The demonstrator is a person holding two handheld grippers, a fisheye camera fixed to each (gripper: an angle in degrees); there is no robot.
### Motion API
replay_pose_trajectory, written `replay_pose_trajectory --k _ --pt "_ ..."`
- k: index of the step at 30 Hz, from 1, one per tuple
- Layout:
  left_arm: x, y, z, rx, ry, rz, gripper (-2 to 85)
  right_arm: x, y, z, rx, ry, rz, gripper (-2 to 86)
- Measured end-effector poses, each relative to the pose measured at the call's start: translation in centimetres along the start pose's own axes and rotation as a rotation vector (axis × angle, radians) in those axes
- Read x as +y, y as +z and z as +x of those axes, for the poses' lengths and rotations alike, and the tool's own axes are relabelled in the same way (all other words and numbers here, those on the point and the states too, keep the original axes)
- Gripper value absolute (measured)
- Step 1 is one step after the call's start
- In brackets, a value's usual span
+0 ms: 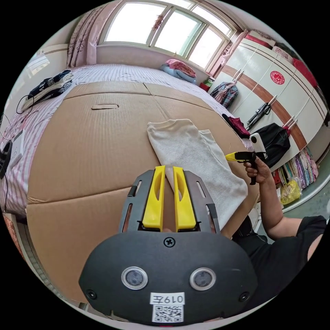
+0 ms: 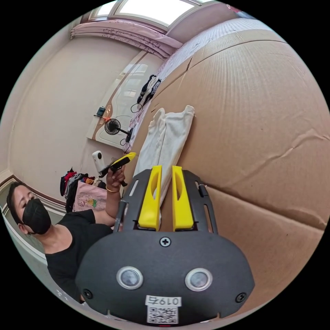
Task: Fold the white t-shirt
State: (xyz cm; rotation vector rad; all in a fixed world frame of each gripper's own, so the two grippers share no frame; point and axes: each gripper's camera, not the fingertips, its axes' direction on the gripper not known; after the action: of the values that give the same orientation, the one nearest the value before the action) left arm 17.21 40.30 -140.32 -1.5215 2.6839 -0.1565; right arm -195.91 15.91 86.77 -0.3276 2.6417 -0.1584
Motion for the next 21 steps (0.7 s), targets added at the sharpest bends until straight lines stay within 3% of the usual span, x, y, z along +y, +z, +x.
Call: replay_pose_trajectory --k 6,21 --pt "3.4 -1.3 0.1 0.15 -0.105 -0.034 6.1 3.6 1.4 0.1 0.026 -0.024 -0.04 6.0" --pt "5.6 -4.2 3.6 0.19 -0.198 -0.091 1.8 9.5 2.1 4.4 0.038 -0.035 -0.011 0.4"
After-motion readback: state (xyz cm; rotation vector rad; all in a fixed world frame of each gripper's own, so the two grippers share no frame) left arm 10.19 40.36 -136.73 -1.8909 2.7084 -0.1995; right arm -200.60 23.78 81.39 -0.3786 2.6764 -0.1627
